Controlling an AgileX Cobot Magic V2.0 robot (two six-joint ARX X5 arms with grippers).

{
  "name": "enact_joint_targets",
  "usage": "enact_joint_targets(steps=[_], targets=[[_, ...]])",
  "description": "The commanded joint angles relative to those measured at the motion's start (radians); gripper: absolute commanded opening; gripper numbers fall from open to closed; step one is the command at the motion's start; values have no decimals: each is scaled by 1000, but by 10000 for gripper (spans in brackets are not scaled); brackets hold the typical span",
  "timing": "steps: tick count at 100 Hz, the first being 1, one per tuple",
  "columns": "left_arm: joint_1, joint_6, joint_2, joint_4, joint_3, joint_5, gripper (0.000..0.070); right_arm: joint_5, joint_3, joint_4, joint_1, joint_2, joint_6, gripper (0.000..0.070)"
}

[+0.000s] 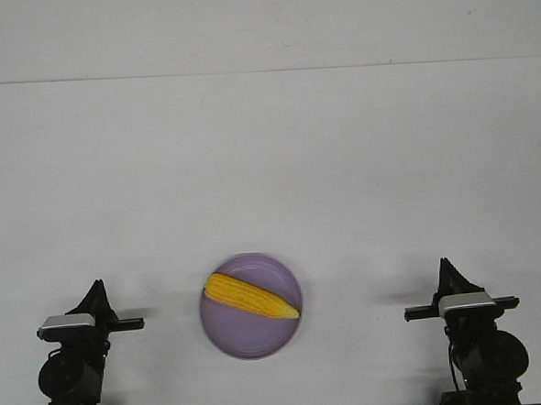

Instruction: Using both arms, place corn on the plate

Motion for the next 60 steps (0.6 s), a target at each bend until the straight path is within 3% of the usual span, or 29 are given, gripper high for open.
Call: enact_joint_targets(steps=[1, 16, 60], targets=[[1, -5, -2, 10, -21, 3, 14, -3, -41, 18, -10, -29, 37, 13], [1, -5, -2, 10, -21, 3, 14, -2, -122, 41, -26, -55, 71, 13], [1, -5, -2, 10, -21, 3, 14, 0, -122, 72, -38, -56, 79, 13]])
